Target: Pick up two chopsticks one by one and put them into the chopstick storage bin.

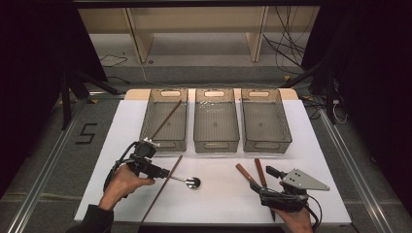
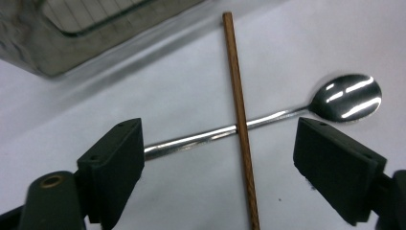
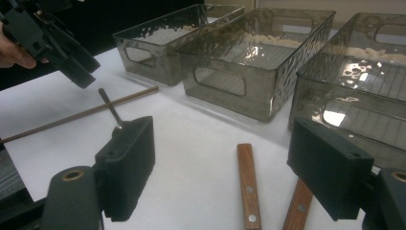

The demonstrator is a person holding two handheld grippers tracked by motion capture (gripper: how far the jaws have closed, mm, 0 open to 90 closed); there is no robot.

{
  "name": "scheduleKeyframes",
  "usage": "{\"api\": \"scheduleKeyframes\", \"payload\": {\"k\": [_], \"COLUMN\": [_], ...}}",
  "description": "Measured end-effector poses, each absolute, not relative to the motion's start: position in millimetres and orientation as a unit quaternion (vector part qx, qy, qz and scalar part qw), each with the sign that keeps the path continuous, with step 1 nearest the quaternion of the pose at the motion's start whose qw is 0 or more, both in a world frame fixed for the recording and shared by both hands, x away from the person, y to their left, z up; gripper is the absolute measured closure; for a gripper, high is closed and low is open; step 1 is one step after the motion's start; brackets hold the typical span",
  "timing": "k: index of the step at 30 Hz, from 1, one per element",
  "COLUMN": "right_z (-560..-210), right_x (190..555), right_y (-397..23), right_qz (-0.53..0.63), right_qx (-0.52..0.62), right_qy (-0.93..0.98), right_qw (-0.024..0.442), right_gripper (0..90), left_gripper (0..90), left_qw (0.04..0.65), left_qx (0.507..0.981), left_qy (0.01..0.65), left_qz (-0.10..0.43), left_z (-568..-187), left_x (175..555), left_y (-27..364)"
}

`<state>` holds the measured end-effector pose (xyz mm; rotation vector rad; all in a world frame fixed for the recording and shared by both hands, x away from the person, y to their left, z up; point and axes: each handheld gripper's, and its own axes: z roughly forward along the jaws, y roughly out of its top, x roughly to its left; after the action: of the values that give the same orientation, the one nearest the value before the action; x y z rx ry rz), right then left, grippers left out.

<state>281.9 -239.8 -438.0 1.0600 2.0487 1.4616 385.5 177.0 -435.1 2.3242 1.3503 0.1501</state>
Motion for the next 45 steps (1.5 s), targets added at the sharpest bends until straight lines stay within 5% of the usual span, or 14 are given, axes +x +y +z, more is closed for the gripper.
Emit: {"api": "scheduleKeyframes", "payload": {"k": [10, 22, 45], "right_z": [-438, -438, -438], "right_x": [282, 282, 282], "right_y": [-239, -238, -239], "right_qz": [0.523, 0.521, 0.521], "right_qx": [0.38, 0.377, 0.378], "right_qy": [0.735, 0.737, 0.737], "right_qw": [0.205, 0.206, 0.206], "right_gripper": [25.1, 25.1, 25.3], "left_gripper": [28.1, 50.9, 75.6], "left_qw": [0.187, 0.174, 0.145], "left_qx": [0.862, 0.875, 0.887], "left_qy": [0.469, 0.452, 0.437], "left_qz": [0.038, 0.023, 0.039], "left_z": [-444, -453, -464], "left_x": [372, 364, 362], "left_y": [170, 162, 152]}}
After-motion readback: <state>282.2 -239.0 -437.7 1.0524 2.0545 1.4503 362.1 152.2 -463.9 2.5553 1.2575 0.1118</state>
